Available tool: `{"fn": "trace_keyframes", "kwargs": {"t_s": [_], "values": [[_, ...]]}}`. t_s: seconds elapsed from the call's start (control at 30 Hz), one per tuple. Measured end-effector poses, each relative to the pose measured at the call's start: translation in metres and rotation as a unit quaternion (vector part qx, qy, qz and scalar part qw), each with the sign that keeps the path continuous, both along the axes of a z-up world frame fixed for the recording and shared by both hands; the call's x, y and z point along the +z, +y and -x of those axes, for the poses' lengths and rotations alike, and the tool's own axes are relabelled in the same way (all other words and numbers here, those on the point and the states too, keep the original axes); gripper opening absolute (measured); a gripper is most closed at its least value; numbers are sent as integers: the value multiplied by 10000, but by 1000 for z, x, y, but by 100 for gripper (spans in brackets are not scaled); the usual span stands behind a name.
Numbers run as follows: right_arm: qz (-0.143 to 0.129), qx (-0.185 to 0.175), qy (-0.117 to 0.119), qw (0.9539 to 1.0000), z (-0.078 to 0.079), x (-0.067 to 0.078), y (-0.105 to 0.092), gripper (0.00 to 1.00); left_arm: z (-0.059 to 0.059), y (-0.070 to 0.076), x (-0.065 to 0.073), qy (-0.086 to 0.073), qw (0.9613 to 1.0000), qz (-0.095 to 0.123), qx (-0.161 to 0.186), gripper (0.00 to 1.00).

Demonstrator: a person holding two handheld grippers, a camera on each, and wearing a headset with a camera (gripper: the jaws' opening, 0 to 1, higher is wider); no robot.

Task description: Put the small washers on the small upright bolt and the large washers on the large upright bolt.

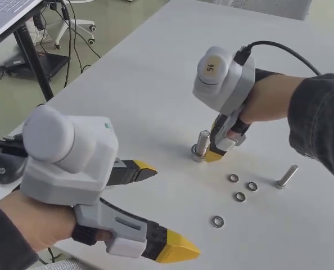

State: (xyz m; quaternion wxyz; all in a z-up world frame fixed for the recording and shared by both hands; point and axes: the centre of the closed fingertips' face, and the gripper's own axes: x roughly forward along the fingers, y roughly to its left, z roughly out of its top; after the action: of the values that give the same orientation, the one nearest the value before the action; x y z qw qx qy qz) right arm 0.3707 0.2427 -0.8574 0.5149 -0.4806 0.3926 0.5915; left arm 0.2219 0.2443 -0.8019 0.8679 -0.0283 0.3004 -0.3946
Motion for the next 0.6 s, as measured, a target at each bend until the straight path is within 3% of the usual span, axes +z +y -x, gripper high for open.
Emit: {"fn": "trace_keyframes", "kwargs": {"t_s": [0.6], "values": [[127, -193, 2, 9997, 2, 1, -30, 33, 0, -4, -1, -7, 10000, -2, -56, 89]]}}
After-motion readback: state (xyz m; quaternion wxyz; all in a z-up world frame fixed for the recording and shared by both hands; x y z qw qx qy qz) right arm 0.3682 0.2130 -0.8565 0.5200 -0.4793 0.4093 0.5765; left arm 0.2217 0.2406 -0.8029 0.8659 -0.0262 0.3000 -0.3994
